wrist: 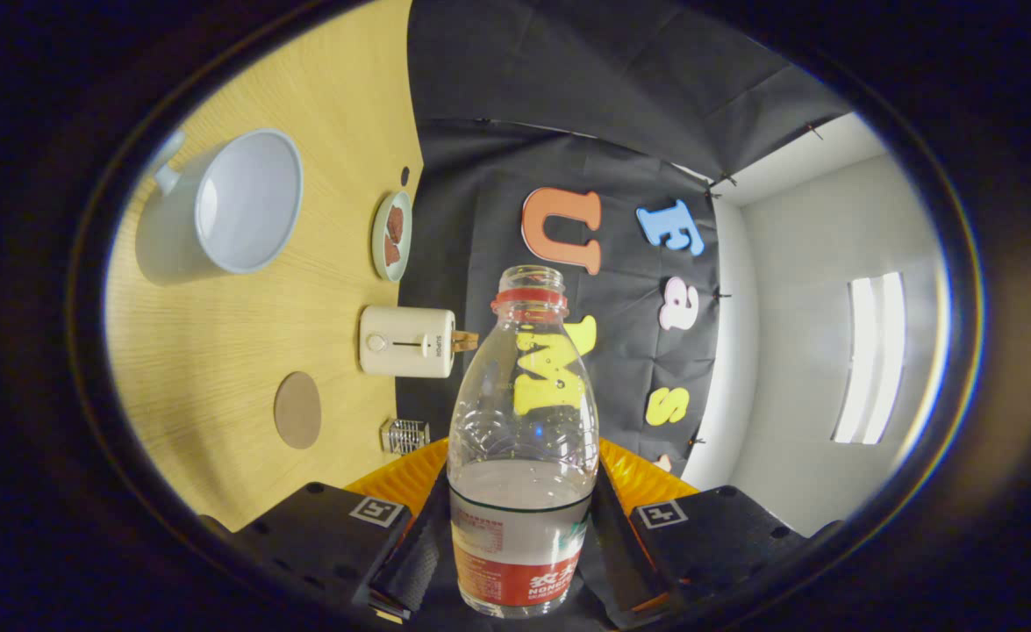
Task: Take the bottle from table, then pour the juice into the cup, finally place the bottle on the coaster
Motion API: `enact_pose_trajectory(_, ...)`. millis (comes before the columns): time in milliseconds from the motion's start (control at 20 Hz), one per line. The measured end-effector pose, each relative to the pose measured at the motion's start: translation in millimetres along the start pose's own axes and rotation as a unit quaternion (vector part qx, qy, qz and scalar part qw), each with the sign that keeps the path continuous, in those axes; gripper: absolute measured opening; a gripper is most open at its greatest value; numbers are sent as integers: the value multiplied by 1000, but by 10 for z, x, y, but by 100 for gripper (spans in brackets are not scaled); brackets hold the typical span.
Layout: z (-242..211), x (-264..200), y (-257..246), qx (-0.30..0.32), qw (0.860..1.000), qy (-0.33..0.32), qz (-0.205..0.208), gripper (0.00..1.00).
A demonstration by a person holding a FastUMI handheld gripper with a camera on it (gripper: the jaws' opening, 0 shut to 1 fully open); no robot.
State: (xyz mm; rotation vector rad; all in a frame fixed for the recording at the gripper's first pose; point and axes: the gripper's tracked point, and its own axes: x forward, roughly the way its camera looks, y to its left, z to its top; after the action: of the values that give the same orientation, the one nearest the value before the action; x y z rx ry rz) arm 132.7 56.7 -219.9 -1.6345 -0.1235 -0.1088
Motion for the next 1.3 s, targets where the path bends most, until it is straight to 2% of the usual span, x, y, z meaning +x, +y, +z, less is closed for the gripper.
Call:
enact_pose_trajectory(400,114,-95,54,-81,996,-25,4,82)
enact_pose_trajectory(1300,68,-103,72,-116,993,-28,-25,81)
